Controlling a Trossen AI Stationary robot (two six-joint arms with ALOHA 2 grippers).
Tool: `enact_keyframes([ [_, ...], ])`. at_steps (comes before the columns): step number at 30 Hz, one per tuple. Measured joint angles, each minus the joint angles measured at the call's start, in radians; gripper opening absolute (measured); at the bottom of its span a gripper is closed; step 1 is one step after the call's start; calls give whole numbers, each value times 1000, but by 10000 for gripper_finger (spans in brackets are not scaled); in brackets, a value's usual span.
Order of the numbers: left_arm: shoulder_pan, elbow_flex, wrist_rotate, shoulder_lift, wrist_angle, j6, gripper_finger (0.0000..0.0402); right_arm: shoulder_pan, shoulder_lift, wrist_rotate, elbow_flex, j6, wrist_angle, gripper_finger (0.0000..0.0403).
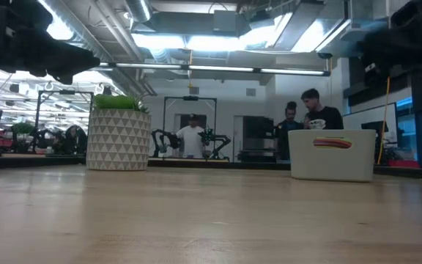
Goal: Nest measuring cups in basket
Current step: Return to Home Position
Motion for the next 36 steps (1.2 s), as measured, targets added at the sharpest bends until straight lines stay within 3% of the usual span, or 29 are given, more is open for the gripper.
enact_keyframes([
  [8,0,0,1,0,0,0,126,0,1,-1,-116,-1,137,102],
  [19,0,0,-1,0,-1,0,126,68,0,-3,-116,-4,145,102],
  [30,0,0,-2,0,-1,0,126,321,1,209,-116,-42,131,102],
  [36,0,0,-2,0,-1,0,126,431,1,452,-116,-79,94,102],
])
